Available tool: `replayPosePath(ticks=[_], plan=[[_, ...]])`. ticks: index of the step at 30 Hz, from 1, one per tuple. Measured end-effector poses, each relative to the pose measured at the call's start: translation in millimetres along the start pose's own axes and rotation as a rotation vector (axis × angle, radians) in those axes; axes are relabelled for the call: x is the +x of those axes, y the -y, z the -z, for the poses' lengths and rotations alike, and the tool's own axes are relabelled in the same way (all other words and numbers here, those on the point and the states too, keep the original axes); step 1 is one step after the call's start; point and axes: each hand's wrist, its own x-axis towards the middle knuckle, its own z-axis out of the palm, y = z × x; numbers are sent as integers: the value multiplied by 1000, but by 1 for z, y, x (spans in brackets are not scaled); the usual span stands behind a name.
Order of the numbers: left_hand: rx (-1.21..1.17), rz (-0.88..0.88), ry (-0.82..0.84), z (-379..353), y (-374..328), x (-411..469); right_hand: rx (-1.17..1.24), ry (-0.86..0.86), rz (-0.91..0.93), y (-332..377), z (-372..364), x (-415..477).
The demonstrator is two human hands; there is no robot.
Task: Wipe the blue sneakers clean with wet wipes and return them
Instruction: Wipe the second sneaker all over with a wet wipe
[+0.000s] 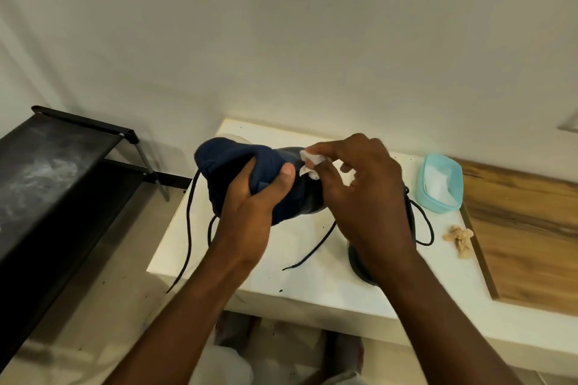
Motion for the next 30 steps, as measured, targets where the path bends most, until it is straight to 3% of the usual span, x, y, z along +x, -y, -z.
replayPosePath(ticks=[9, 13, 16, 19, 23, 26, 30], plan=[[-42, 111, -56, 16, 25, 9, -79, -59, 300, -35, -36, -51], [-35, 80, -115, 14, 26, 9, -56, -30, 274, -33, -40, -56], [9, 97, -53, 18, 33, 7, 18, 31, 66, -29, -43, -42], [135, 82, 73, 17, 44, 0, -6, 207, -181, -41, -53, -23], [96, 134, 22, 14, 49, -3, 578, 88, -599, -51, -37, -19], [157, 172, 37, 19, 55, 0, 1033, 155, -912, -64, -18, -23], [257, 176, 48, 17, 60, -2, 1316, 189, -1035, -70, -12, -23]])
